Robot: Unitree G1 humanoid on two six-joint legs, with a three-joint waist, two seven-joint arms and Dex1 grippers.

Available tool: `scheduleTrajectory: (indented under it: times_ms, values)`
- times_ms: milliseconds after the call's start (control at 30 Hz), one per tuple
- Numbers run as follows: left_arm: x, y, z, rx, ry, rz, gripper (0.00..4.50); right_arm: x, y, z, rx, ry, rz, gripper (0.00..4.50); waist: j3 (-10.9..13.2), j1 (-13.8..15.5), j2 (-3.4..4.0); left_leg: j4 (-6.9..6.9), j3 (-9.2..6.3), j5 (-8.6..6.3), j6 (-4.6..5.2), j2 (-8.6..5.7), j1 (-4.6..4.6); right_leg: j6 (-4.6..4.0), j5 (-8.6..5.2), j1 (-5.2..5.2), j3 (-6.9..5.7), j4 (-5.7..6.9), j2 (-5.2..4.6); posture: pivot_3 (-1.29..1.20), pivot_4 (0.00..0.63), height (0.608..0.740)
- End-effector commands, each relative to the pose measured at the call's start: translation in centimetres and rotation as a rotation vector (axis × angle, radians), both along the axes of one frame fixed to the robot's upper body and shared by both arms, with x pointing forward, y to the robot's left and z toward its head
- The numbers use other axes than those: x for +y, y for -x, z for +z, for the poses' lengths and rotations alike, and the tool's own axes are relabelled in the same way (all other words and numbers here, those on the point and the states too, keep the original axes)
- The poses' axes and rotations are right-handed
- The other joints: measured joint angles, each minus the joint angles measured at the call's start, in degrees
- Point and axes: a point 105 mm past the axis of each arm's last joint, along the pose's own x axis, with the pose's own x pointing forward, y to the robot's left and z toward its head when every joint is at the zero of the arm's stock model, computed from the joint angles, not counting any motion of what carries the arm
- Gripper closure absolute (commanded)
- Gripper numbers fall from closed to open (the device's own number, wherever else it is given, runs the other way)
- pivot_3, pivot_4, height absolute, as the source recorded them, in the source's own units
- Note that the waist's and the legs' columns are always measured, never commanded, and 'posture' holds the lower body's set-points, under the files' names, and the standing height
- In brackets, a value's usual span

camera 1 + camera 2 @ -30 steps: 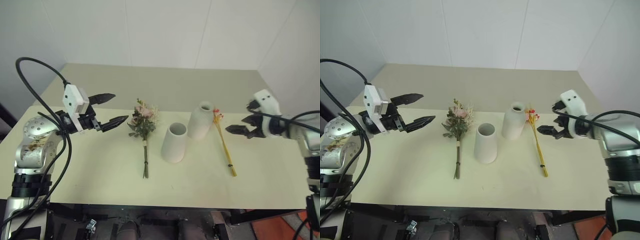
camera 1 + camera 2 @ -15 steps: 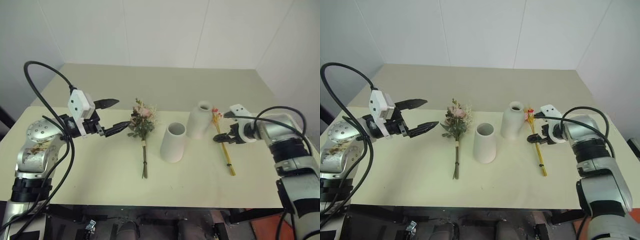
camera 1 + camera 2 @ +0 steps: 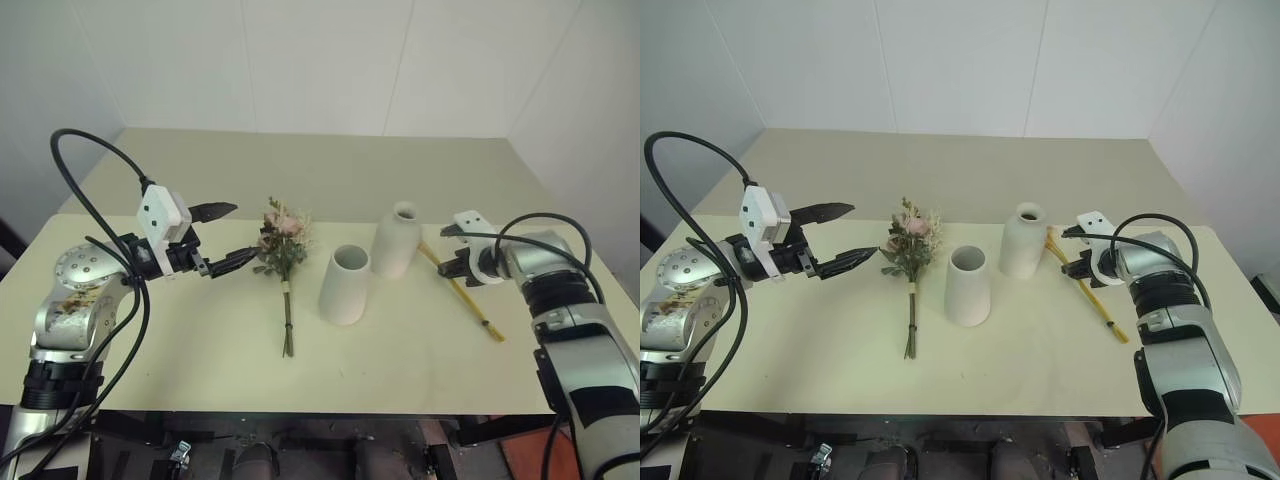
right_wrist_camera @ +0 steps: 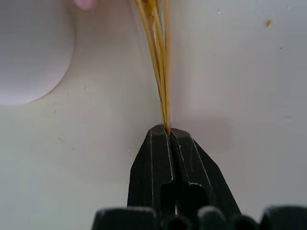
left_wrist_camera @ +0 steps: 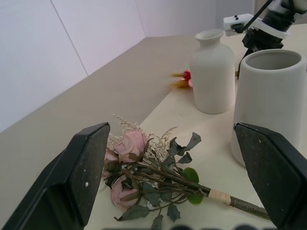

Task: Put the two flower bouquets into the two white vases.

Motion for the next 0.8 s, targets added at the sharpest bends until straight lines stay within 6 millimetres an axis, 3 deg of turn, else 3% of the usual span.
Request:
scheduleTrajectory:
  times_ms: [33,133,200,300,367,433,600,800]
  values:
    - [-0.1,0.3,1.3,-0.048,-0.017,-0.009,0.0,-1.9,-2.5,6.3,-0.425,0.059,-0.144,4.48,0.01,-0.03,0.01,-0.01,0.0,0.0,0.0,0.0,-0.03,0.0,0.0,-0.04,0.01,0.01,0.0,0.0,0.15,0.74]
    - [-0.2,0.1,1.5,-0.052,-0.019,-0.016,0.0,-2.5,-2.5,12.5,-0.894,0.21,-0.238,4.48,0.01,-0.06,0.02,-0.03,0.0,0.0,0.0,-0.01,-0.11,0.01,0.0,-0.11,0.01,-0.01,0.0,0.0,0.15,0.74]
    - [-0.3,0.0,1.6,-0.056,-0.019,-0.02,0.0,-2.1,-1.8,15.6,-1.074,0.207,-0.247,4.48,0.02,-0.09,0.03,-0.04,0.0,0.0,0.0,-0.02,-0.24,0.02,0.0,-0.25,0.02,-0.01,-0.01,0.0,0.15,0.74]
    - [-0.6,0.0,1.9,-0.068,-0.003,-0.048,0.0,-0.3,0.0,19.5,-1.312,-0.082,-0.227,4.48,0.02,-0.16,0.03,-0.05,-0.01,0.01,0.01,-0.02,-0.3,-0.01,0.03,-0.33,0.04,0.02,0.0,0.0,0.15,0.74]
    - [-0.8,0.0,2.0,-0.068,0.002,-0.06,0.0,2.3,2.8,22.0,-1.458,-0.475,0.006,4.48,0.02,-0.45,0.03,-0.05,-0.01,0.01,0.02,0.0,-0.28,-0.03,0.05,-0.33,0.05,0.04,0.02,0.0,0.15,0.74]
    - [-0.8,0.0,1.9,-0.061,-0.005,-0.062,0.0,3.3,3.8,22.6,-1.47,-0.611,0.076,4.48,0.03,-0.62,0.05,-0.07,-0.05,0.02,0.03,0.05,-0.24,-0.03,0.06,-0.29,0.05,0.08,0.07,0.0,0.15,0.74]
    - [-0.6,-0.2,1.5,-0.052,-0.027,-0.044,0.0,6.5,4.5,22.4,-1.431,-0.657,0.221,4.48,0.03,-0.14,0.06,-0.04,-0.06,0.05,0.07,0.04,-0.19,-0.05,0.06,-0.27,0.0,0.24,0.04,0.0,0.15,0.74]
    - [-0.3,0.0,1.4,-0.051,-0.031,-0.032,0.0,8.6,4.8,22.0,-1.379,-0.647,0.298,4.48,0.04,-0.06,0.07,-0.05,-0.05,0.07,0.09,0.04,-0.22,-0.14,0.0,-0.44,0.01,0.47,0.05,0.0,0.15,0.74]
